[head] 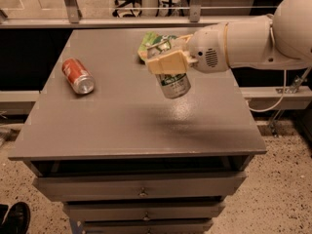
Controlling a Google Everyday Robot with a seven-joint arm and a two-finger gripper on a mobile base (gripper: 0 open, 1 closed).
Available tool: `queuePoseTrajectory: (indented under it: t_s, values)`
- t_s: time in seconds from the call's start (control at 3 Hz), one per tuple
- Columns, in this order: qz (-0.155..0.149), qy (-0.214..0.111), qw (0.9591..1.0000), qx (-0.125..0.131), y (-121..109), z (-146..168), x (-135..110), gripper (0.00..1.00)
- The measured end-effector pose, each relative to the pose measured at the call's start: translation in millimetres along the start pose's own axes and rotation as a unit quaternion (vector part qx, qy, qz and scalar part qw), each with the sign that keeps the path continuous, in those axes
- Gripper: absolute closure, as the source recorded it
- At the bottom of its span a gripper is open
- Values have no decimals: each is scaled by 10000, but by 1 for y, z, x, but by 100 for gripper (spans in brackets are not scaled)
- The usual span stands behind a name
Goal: Place 7up can upright
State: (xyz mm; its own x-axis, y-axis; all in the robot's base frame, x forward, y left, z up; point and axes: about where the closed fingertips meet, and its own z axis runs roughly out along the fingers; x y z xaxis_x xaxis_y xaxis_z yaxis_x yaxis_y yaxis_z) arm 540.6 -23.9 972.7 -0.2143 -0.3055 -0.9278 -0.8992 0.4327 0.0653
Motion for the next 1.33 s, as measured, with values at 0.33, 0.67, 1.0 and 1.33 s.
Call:
queuePoseTrajectory:
  t_s: [0.33,0.67,1.0,1.33]
  values:
    - [161,-420,9990,63,1,-4,6,100]
    - [271,-1483,9883,228,-3,-12,19,100]
    - [34,-1947,9804,305,-7,-13,25,100]
    - [-251,-2178,9751,323,-8,-9,29,100]
